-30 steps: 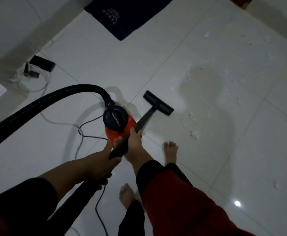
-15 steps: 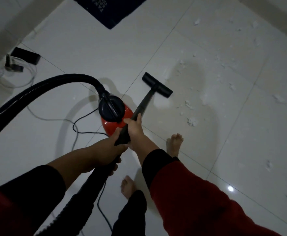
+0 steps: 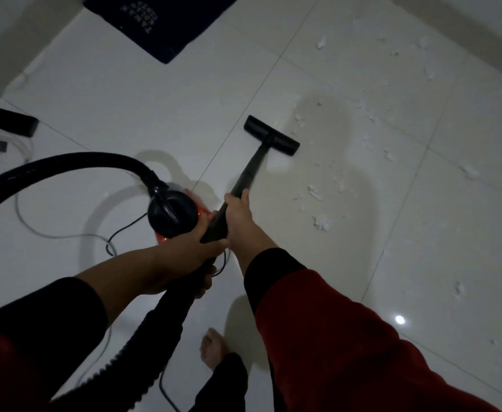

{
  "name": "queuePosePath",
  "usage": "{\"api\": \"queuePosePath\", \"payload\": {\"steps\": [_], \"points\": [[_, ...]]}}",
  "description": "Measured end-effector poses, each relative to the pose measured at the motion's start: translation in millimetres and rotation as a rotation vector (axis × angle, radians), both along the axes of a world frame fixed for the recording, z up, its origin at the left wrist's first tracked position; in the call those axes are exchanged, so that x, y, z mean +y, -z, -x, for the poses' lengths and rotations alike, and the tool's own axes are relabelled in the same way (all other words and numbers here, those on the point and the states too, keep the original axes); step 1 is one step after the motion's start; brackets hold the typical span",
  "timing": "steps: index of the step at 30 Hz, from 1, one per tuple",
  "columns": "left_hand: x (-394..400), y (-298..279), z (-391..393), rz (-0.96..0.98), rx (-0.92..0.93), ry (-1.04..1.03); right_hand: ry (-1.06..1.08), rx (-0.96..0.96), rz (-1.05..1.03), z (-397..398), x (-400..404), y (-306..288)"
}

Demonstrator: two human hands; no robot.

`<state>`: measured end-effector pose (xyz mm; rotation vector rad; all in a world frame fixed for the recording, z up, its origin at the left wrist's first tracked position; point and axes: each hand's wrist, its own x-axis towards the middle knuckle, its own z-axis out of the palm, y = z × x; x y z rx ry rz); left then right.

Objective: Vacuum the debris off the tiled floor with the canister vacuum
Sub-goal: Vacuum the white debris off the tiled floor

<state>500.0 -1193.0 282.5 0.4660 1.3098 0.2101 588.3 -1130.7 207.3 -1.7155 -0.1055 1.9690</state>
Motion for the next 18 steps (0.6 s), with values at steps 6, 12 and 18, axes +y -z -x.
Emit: {"api": "queuePosePath", "payload": {"steps": [6,12,18], "points": [[82,-1,-14,0.039,-0.019,0.036,0.027,-0.057,0.076,-13,87,15],[173,10,-31,0.011,0.073,0.022,0.013,-0.041,0.096,-31,184,14],[258,1,-48,-0.006,0.057,0.07,0.11,0.061,0.064,-50,260,12]]}}
